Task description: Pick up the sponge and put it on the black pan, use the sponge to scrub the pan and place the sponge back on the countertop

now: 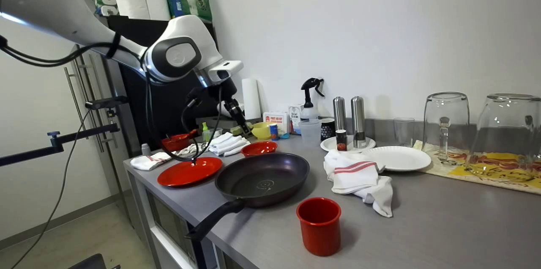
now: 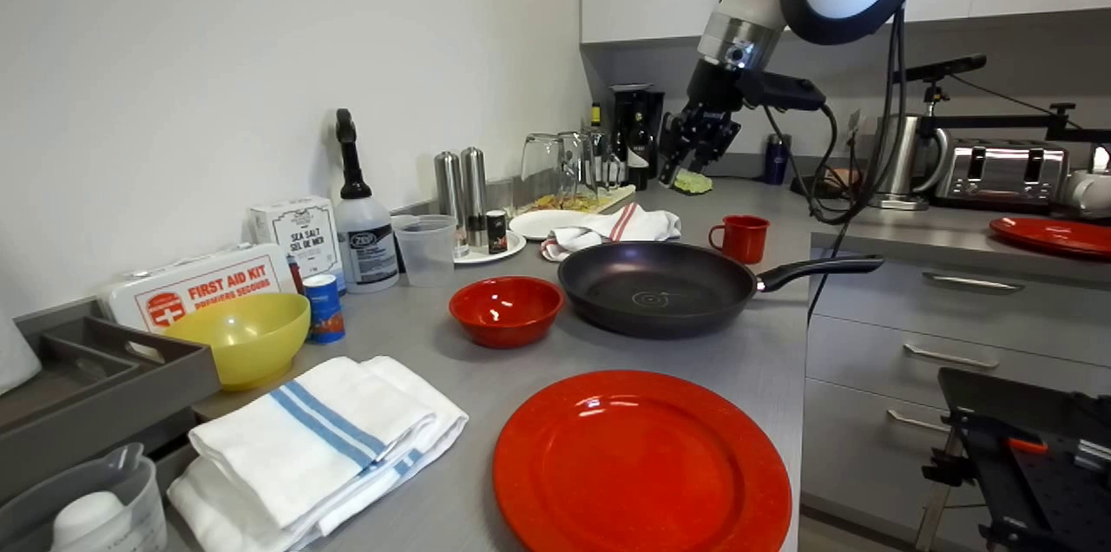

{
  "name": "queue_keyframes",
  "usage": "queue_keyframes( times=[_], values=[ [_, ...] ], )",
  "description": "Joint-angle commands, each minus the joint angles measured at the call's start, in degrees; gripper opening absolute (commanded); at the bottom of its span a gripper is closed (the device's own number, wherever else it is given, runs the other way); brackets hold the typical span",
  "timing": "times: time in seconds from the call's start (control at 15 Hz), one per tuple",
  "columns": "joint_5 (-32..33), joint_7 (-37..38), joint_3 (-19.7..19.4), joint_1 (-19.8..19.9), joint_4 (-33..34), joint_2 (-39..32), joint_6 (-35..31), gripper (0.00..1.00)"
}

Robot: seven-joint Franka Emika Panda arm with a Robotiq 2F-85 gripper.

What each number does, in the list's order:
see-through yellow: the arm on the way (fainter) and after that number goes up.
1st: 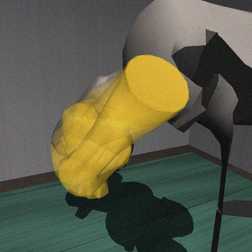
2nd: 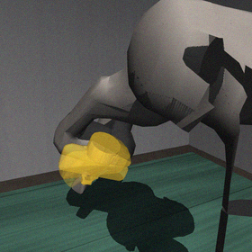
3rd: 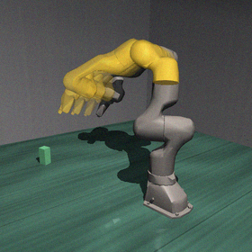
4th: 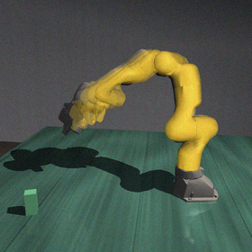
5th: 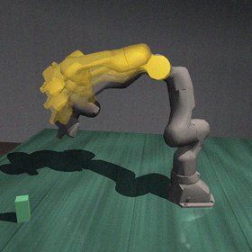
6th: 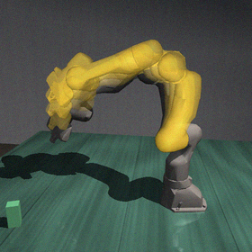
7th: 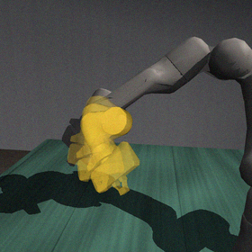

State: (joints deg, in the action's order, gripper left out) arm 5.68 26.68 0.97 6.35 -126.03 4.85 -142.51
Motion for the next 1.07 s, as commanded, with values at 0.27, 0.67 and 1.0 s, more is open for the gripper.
queue_keyframes(
  times=[0.27, 0.67, 1.0],
  values=[
    [1.0, 4.9, -3.3, -0.7, 11.9, -7.6, 4.5, 0.28],
    [-1.4, 4.6, -4.3, -1.6, 21.5, -15.0, 10.3, 0.28],
    [-2.3, 4.6, -5.4, -2.5, 27.9, -20.9, 14.9, 0.28]
  ],
)
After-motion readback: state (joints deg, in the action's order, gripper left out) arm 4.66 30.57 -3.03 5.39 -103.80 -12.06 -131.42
